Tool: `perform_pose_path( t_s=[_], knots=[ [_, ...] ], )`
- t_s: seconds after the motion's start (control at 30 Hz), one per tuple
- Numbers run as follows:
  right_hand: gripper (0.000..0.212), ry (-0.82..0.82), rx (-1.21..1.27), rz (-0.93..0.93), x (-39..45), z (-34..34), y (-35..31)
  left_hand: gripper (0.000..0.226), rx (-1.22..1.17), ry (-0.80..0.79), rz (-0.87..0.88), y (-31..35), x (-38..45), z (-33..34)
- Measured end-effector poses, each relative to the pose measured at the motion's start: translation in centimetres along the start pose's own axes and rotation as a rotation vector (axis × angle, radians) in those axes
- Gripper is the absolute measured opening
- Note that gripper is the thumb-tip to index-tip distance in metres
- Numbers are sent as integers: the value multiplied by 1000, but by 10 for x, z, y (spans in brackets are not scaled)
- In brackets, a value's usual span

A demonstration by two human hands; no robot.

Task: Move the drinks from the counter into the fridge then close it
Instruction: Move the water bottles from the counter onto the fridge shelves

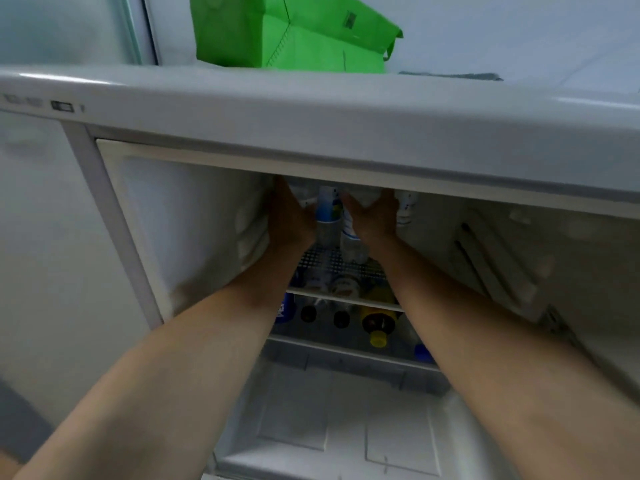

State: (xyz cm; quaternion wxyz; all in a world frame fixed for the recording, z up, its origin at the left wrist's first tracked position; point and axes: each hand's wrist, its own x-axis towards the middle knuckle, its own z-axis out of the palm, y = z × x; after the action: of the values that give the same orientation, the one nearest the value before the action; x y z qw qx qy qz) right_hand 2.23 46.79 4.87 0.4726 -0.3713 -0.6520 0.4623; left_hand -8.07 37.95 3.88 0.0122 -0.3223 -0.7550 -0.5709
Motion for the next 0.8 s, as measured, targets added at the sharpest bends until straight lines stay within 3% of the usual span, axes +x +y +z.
perform_pose_path(
  t_s=[0.13, 0.23, 0.3, 0.37, 0.6, 0.7, 0.8],
  knots=[
    [90, 48, -263, -76, -6, -8, 19, 82, 107, 109, 99, -9, -28, -1],
    [92, -59, -437, 23, -10, -13, 40, 57, 30, 20, 110, -14, -47, 5],
    [89, -94, -454, 52, -12, -10, 47, 37, 113, -107, 85, -17, -48, 9],
    [88, -118, -443, 54, -9, -4, 48, 30, 139, -169, 16, -21, -43, 8],
    [94, -171, -374, 184, 3, 7, 39, 14, 155, -168, -36, -31, -35, 1],
    [82, -197, -359, 143, -3, 2, 38, 14, 209, -269, 13, -31, -42, -8],
    [47, -273, -347, 17, -22, -5, 34, 18, 162, -316, 38, -23, -50, -21]
  ],
)
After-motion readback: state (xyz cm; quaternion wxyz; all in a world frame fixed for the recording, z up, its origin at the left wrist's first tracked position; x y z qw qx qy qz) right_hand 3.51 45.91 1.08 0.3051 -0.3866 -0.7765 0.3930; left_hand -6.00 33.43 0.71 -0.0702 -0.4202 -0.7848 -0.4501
